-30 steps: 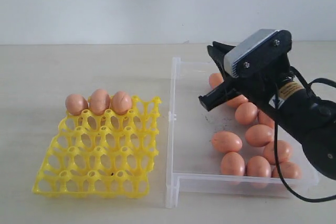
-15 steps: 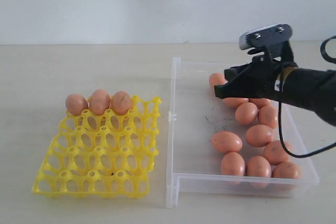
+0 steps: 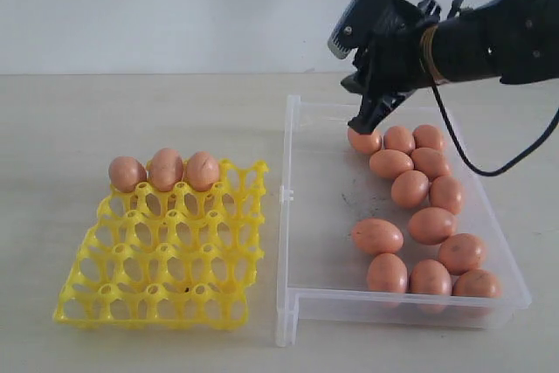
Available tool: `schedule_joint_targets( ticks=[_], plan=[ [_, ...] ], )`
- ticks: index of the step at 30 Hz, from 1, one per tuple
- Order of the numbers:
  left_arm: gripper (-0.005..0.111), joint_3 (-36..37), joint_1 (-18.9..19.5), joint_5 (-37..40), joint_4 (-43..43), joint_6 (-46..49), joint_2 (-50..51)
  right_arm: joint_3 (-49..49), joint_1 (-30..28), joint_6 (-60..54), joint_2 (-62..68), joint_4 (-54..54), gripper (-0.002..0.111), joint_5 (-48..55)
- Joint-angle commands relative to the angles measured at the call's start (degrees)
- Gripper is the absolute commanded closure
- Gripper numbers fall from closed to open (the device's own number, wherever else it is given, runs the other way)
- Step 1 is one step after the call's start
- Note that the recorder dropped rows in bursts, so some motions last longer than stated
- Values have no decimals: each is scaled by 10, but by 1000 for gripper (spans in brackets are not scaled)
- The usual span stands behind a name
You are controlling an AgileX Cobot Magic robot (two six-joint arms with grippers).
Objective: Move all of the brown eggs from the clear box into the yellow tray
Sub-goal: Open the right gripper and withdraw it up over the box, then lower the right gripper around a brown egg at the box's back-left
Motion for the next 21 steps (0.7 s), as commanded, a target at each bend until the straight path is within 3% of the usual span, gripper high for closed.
schedule_joint_targets(
  ticks=[1,3,6,8,10,11,13,17,19,21],
  plan=[
    [103,2,1,5,-2,3,-2,-21,0,-40,-1,-11,86,108],
    [103,2,1,5,-2,3,-2,-21,0,-32,0,-11,87,173],
    [103,2,1,5,-2,3,-2,-22,-1,34,0,-11,99,259],
    [103,2,1,5,-2,3,-2,-34,-15,219,-2,-11,109,240],
    [103,2,1,5,-2,3,-2,-46,-31,400,-5,-11,108,168],
    [103,2,1,5,-2,3,-2,-51,-34,436,-5,-11,108,117],
    [103,2,1,5,-2,3,-2,-51,-29,424,-6,-11,108,58],
    [103,2,1,5,-2,3,-2,-50,11,374,-22,-11,108,41],
    [103,2,1,5,-2,3,-2,-50,21,295,-33,-11,108,22],
    [103,2,1,5,-2,3,-2,-43,4,164,-40,83,108,-50]
  ],
)
